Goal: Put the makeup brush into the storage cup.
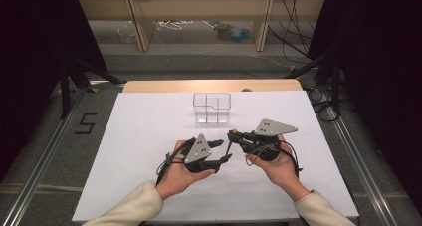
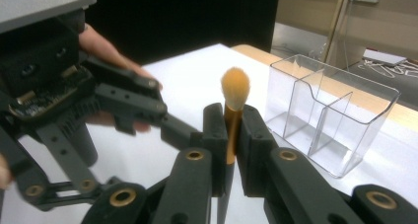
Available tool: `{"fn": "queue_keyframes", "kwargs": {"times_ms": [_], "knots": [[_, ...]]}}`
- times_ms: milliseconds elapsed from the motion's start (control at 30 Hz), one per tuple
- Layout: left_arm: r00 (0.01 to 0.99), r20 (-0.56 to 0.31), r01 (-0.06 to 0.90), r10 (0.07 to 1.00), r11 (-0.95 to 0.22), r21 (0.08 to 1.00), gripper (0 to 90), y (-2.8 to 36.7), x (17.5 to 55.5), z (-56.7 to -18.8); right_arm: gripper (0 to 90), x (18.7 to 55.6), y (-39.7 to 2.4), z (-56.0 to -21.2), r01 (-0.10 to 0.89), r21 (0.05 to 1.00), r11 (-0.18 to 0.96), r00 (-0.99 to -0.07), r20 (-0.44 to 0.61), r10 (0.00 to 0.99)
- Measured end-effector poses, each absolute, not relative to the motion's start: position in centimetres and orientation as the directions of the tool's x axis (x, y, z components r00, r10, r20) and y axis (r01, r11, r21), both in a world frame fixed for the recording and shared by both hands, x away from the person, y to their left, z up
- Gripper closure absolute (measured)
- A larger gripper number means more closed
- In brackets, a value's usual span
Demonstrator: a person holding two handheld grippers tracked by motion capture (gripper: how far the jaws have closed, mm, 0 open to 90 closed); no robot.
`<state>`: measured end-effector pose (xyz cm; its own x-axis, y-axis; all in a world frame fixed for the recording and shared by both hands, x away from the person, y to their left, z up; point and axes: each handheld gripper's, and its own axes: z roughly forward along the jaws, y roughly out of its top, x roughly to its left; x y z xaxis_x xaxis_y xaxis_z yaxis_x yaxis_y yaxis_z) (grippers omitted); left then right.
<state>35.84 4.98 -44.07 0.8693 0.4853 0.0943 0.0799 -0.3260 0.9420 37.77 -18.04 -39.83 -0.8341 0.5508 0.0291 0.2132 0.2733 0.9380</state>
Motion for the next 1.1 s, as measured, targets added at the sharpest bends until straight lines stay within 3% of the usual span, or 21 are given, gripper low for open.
{"fn": "queue_keyframes", "kwargs": {"times_ms": [167,300,1100], "knots": [[0.867,0.104,0.077,0.487,-0.337,0.939,33.4,5.6,35.7,-44.1,84.3,37.8,-17.8,-39.6,0.180,0.929,0.323,-0.832,-0.032,0.554],[0.863,0.106,0.078,0.494,-0.337,0.938,30.6,6.1,35.6,-44.0,84.3,37.9,-17.6,-39.5,0.172,0.926,0.336,-0.829,-0.049,0.557],[0.858,0.033,0.125,0.513,-0.272,0.954,32.3,5.9,36.3,-44.1,84.3,37.8,-16.7,-39.3,0.195,0.917,0.348,-0.833,-0.032,0.553]]}}
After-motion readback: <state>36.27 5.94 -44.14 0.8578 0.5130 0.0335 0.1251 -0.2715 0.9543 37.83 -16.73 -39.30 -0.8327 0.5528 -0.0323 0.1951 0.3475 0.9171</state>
